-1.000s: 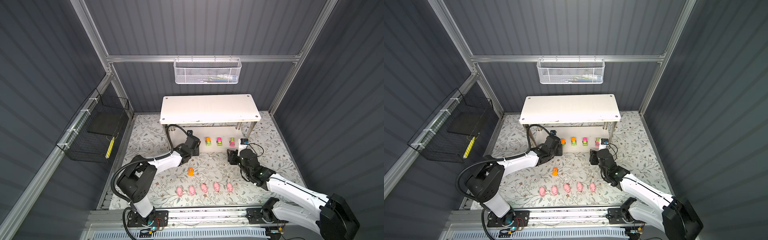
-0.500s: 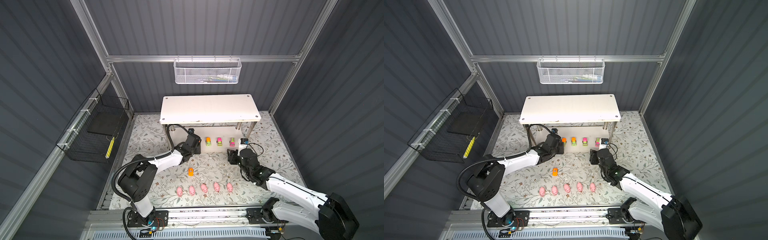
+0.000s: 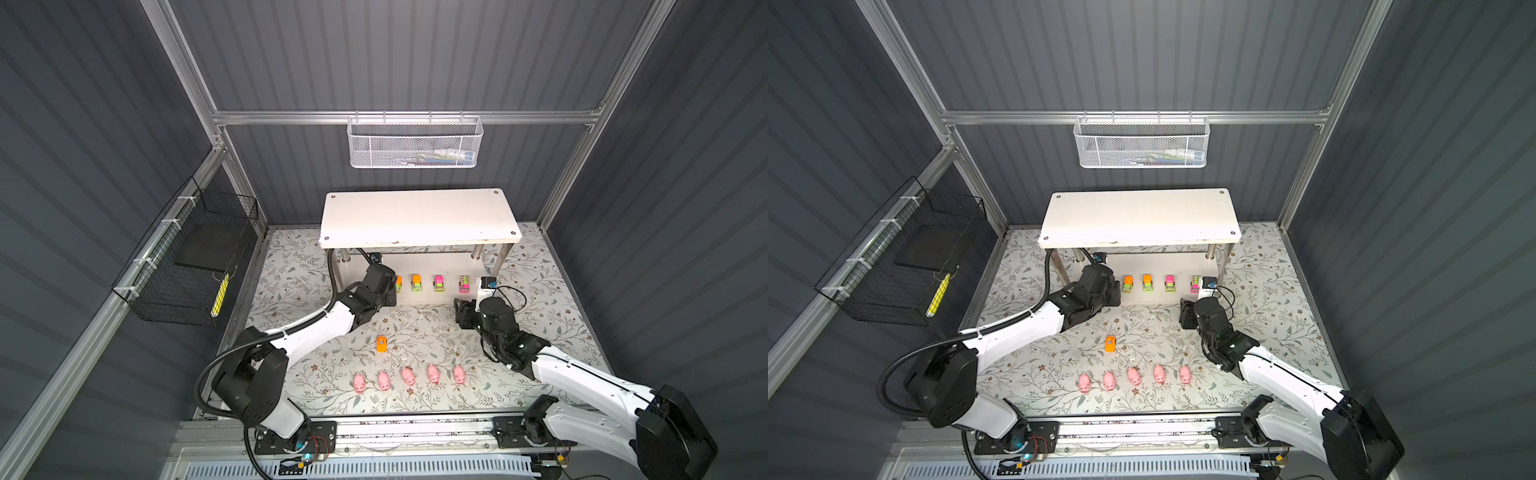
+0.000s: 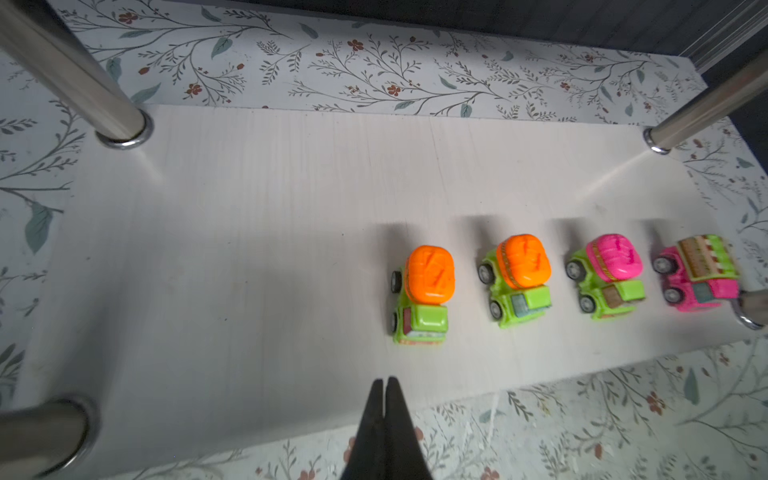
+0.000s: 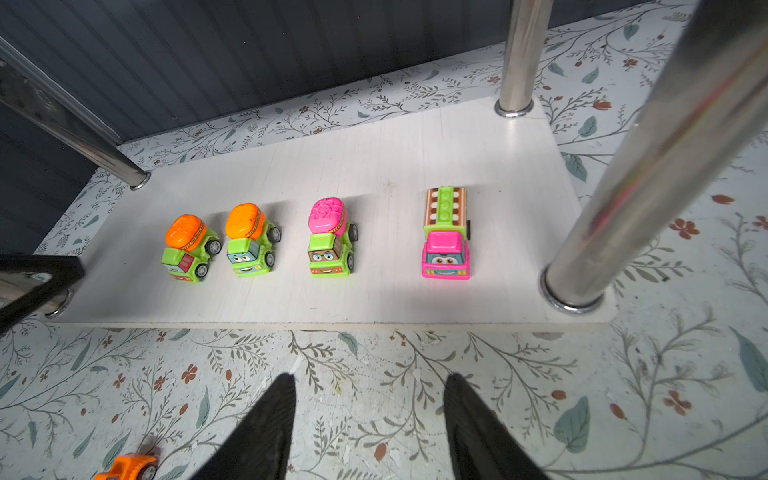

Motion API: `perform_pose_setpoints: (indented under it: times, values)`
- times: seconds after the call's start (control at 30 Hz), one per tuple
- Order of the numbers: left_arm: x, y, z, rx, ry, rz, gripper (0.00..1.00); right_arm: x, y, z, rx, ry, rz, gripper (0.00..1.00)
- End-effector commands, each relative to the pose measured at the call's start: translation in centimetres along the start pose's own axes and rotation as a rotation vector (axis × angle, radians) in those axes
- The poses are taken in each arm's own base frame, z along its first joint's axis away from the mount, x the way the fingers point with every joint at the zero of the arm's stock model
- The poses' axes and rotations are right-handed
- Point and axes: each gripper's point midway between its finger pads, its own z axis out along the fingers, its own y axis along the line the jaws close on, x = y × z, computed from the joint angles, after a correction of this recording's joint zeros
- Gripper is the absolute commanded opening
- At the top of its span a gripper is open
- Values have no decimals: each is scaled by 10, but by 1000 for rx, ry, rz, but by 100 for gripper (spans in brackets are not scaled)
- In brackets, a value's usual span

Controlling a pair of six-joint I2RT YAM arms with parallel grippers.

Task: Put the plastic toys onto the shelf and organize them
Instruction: 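Withdraw the left gripper and move it over the small orange truck, then lower the left gripper and close it on the small orange truck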

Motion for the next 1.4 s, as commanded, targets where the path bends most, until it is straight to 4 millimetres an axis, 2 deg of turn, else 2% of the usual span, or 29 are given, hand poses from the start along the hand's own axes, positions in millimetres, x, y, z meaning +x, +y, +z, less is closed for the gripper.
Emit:
perform_pose_setpoints:
  times: [0.0,0.17,0.27,0.43,0.63,0.93,1.37]
  values:
    - [28,8,-20,-22,122,-39,13,0,1,3,-2,1,5,59]
    - [81,-1,-31,39,266,-70,37,0,8,7,-30,15,15,60]
    - [104,3,-35,18,315,-70,53,5,10,12,-34,42,11,60]
    - [132,10,-36,17,359,-101,67,5,12,12,-38,47,9,60]
    - [153,13,-30,8,410,-80,68,4,12,11,-41,48,21,60]
    - [176,14,-18,6,479,-69,63,7,12,13,-39,57,33,60]
    - [188,20,-9,-45,515,-59,54,10,13,17,-40,65,29,60]
